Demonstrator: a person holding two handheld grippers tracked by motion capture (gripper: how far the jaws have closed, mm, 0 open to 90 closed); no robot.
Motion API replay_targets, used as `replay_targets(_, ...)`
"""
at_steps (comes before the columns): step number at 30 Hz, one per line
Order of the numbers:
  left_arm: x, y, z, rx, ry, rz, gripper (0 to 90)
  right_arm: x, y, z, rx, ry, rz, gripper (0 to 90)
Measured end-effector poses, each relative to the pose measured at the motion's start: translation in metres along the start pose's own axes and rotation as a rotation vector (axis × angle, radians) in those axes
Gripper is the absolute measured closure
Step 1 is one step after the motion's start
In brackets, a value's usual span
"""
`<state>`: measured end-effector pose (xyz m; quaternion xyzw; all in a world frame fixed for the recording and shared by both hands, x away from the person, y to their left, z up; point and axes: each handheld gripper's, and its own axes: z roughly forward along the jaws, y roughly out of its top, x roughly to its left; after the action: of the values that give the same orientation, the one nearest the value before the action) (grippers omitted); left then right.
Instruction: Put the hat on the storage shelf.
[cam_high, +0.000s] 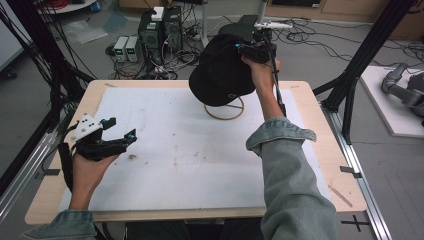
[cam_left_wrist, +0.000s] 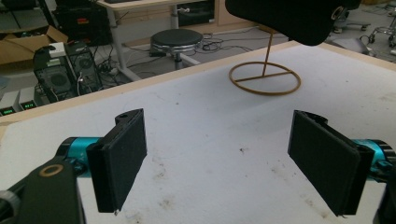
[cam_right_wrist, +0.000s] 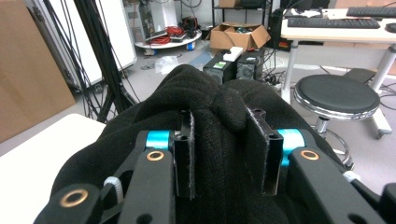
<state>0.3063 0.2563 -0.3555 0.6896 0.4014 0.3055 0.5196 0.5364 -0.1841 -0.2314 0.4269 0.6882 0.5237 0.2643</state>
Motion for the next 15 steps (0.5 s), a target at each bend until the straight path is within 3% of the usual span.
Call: replay_targets(15,-0.0010,-0.0005,0.0012,0.001,-0.002,0.001,19.8,-0.0022,-0.0034,0.0054,0.020,0.014,0.015,61.1)
